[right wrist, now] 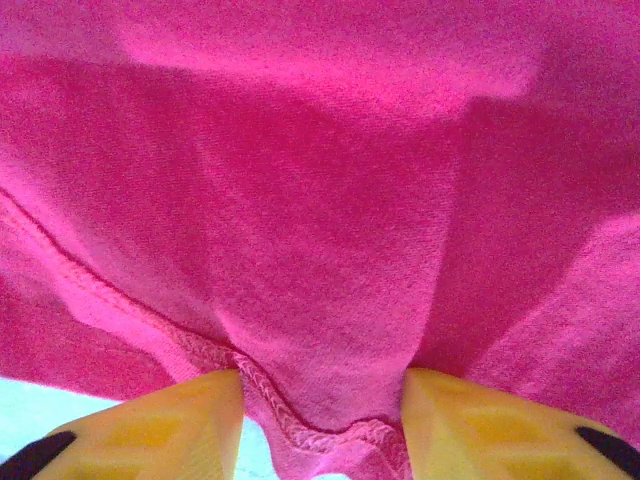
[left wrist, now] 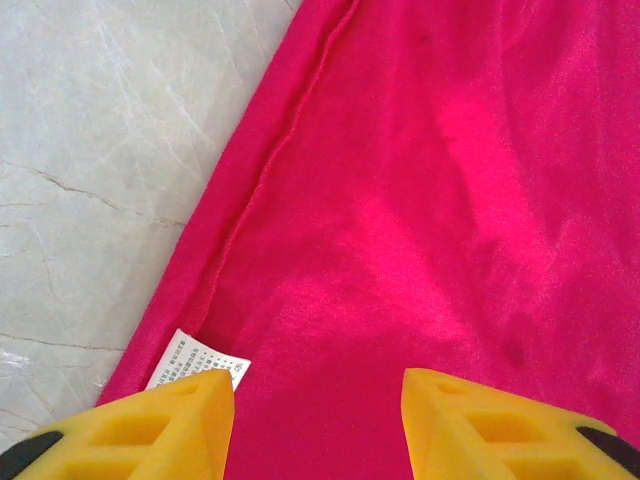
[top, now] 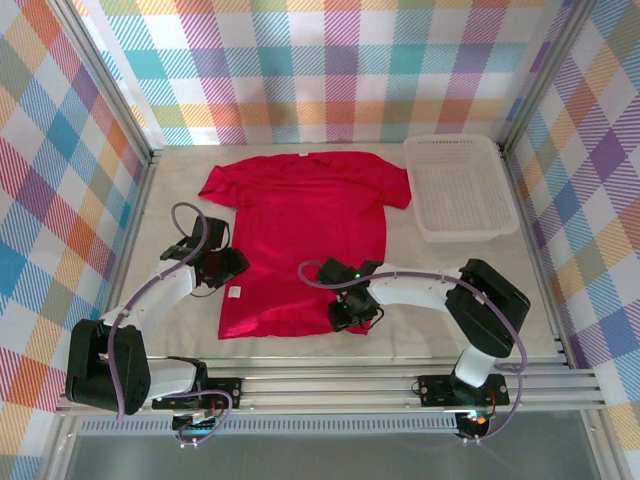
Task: Fold the inside-out t-shirt
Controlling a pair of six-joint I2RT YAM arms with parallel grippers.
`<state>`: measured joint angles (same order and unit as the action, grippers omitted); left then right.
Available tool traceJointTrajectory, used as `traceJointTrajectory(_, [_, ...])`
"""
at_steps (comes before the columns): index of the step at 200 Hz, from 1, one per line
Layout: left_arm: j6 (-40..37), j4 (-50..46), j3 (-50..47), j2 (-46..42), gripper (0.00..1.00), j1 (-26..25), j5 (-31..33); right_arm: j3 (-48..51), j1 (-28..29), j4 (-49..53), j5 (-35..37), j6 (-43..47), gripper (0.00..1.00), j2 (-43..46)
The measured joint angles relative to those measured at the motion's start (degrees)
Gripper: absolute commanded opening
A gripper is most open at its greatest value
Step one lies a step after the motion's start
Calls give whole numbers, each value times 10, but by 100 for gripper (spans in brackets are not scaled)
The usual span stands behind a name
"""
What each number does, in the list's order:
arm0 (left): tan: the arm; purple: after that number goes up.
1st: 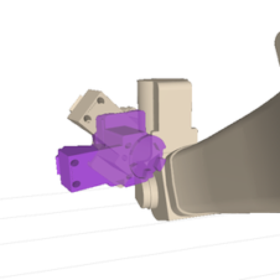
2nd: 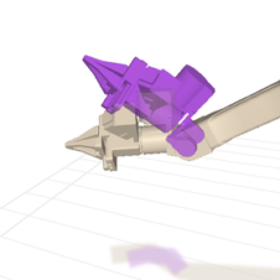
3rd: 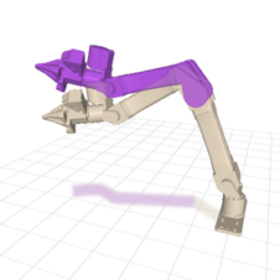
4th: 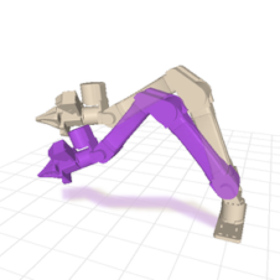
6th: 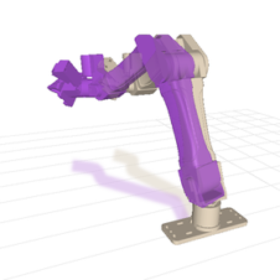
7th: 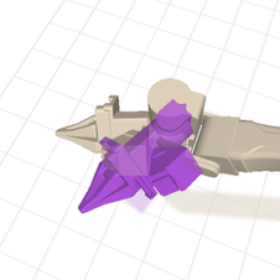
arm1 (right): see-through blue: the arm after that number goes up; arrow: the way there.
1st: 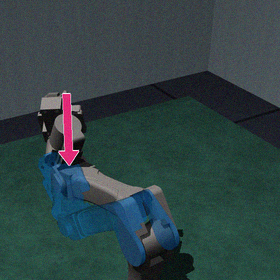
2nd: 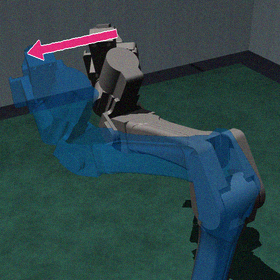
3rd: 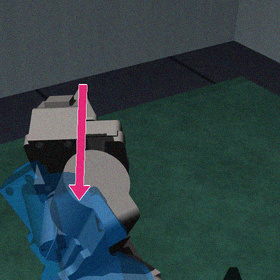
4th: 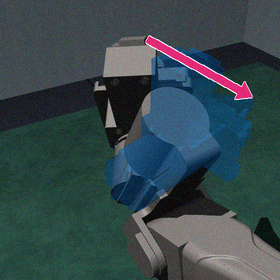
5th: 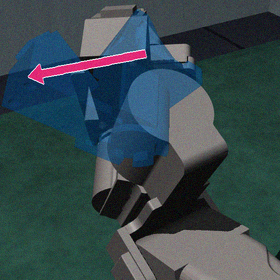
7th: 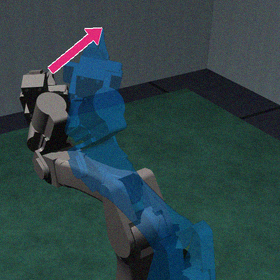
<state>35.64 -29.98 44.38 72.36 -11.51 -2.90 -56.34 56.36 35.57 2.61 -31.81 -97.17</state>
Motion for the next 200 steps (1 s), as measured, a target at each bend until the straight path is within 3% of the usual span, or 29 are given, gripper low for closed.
traceJointTrajectory(43, [0,-1,0,0,44,-1,0,0,5,3,5,-6,0,1])
traceJointTrajectory(109, [-13,-26,6,-39,44,-31,4,-30,7,61,15,-5,0,77])
traceJointTrajectory(165, [-72,-20,15,-86,49,-123,-23,-68,-6,88,23,12,0,122])
traceJointTrajectory(200, [-113,20,11,-89,50,-190,-23,-37,-68,56,-42,11,1,150])
